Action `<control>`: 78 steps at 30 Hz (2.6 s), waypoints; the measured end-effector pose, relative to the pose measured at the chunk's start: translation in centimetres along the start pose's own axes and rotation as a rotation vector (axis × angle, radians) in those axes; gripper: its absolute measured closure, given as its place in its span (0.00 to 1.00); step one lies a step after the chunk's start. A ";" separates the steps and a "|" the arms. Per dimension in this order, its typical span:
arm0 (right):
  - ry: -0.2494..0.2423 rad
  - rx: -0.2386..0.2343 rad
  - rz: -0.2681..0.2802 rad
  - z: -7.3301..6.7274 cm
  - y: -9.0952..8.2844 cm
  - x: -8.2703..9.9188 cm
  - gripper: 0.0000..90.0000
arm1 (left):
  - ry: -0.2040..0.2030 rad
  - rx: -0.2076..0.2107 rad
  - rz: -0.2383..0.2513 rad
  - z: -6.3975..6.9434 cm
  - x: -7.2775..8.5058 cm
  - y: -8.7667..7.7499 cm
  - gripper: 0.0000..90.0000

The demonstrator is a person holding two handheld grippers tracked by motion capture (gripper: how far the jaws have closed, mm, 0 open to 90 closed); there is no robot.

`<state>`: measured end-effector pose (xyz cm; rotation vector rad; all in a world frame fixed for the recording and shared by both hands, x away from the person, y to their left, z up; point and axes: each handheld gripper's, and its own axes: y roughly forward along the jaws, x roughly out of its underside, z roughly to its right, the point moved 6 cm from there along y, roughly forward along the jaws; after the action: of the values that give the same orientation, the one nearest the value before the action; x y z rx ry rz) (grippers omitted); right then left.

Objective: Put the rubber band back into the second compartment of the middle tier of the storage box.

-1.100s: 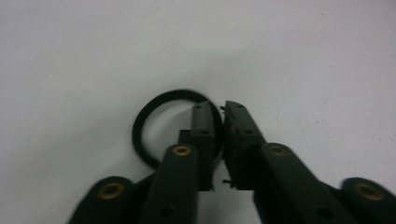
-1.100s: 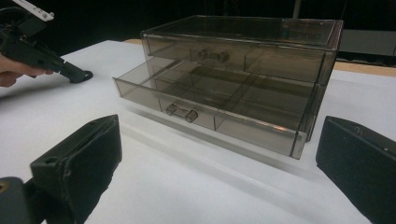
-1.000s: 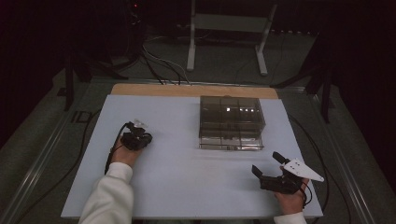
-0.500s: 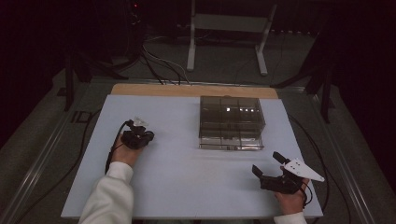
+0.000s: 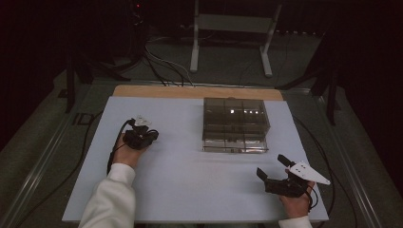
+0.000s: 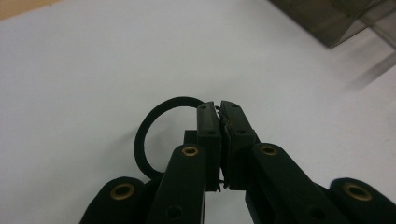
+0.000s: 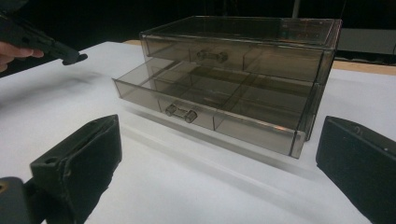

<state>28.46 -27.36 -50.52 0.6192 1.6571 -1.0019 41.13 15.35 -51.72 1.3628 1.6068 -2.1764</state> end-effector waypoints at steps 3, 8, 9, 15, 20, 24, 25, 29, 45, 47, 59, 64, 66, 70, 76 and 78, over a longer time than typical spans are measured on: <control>0.001 -0.002 0.000 0.0 0.0 0.0 0.01 | 0.000 0.008 0.012 0.2 -0.4 -0.2 0.98; 0.002 -0.001 0.001 0.0 0.0 0.0 0.01 | 0.003 0.018 0.028 0.5 -0.9 -0.6 0.98; 0.002 -0.001 0.001 0.0 0.0 0.0 0.01 | 0.003 0.019 0.034 0.6 -1.1 -0.7 0.98; 0.000 0.000 0.002 0.0 0.0 0.0 0.01 | 0.012 0.030 0.055 1.0 -1.8 -1.1 0.98; 0.001 0.001 0.001 0.0 0.0 0.0 0.01 | 0.012 0.043 0.067 1.4 -2.3 -1.4 0.98; 0.002 -0.001 -0.001 0.0 0.1 0.0 0.01 | 0.019 0.056 0.074 1.7 -2.8 -1.5 0.98; 0.002 -0.001 0.000 0.0 0.1 0.0 0.01 | 0.020 0.059 0.075 1.8 -2.9 -1.6 0.98; 0.003 -0.002 0.000 0.0 0.1 0.0 0.01 | 0.024 0.071 0.083 2.2 -3.3 -1.7 0.98; 0.003 -0.003 0.000 0.0 0.1 0.0 0.01 | 0.060 0.117 0.110 3.8 -4.8 -2.0 0.98; 0.004 -0.003 0.000 0.0 0.0 0.0 0.01 | 0.068 0.122 0.111 4.1 -5.0 -1.9 0.98; 0.003 -0.005 0.000 0.0 0.0 0.0 0.01 | 0.104 0.156 0.134 5.9 -6.5 -2.0 0.98; 0.003 -0.004 0.000 0.0 0.0 0.0 0.01 | 0.120 0.168 0.141 6.6 -7.0 -1.9 0.98; 0.003 -0.004 0.000 -0.1 0.0 0.0 0.01 | 0.127 0.174 0.145 6.9 -7.2 -2.0 0.98; 0.002 -0.004 0.000 0.0 0.0 0.0 0.01 | 0.137 0.188 0.148 7.5 -7.5 -1.9 0.98; 0.002 -0.005 0.000 -0.1 0.0 0.0 0.01 | 0.153 0.205 0.152 8.2 -8.0 -1.8 0.98; 0.002 -0.005 0.000 -0.1 0.0 0.0 0.01 | 0.157 0.209 0.153 8.5 -8.1 -1.8 0.98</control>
<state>28.46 -27.28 -50.53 0.6170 1.6611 -0.9975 40.01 6.03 -44.45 1.6929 1.2977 -2.2459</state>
